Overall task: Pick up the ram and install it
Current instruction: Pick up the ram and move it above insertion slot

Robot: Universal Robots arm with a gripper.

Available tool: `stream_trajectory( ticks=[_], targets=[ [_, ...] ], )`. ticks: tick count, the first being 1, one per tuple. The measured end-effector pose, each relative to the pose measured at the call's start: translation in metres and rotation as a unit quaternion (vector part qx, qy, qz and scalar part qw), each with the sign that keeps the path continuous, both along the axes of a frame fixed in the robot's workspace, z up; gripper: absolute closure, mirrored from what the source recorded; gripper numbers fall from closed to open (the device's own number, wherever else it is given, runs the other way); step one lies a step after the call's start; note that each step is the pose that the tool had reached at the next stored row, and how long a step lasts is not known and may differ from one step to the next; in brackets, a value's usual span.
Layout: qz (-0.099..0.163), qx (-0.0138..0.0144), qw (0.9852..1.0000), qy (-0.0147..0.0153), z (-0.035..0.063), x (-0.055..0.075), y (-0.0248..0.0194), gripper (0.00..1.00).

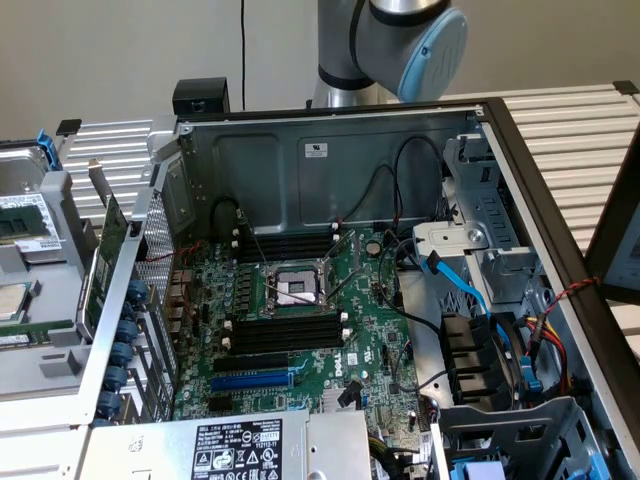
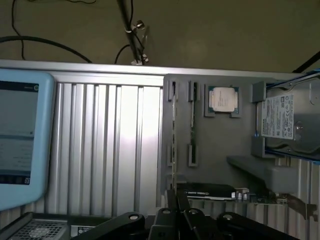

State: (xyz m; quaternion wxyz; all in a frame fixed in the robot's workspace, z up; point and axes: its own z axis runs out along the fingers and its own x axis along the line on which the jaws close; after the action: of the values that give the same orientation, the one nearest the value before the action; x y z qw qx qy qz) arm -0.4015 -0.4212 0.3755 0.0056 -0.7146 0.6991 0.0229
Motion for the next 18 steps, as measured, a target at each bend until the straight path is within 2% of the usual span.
stream_trajectory(
  ticks=[10, 12, 18],
  targets=[
    [0.0, 0.0009, 1.0, 0.0013, 0.0441, 0.042, -0.0048, 0.88],
    [0.0, 0.0009, 1.0, 0.0015, 0.0491, 0.051, -0.005, 0.88],
    [0.0, 0.0015, 1.0, 0.0016, 0.0551, 0.078, -0.005, 0.88]
  ],
)
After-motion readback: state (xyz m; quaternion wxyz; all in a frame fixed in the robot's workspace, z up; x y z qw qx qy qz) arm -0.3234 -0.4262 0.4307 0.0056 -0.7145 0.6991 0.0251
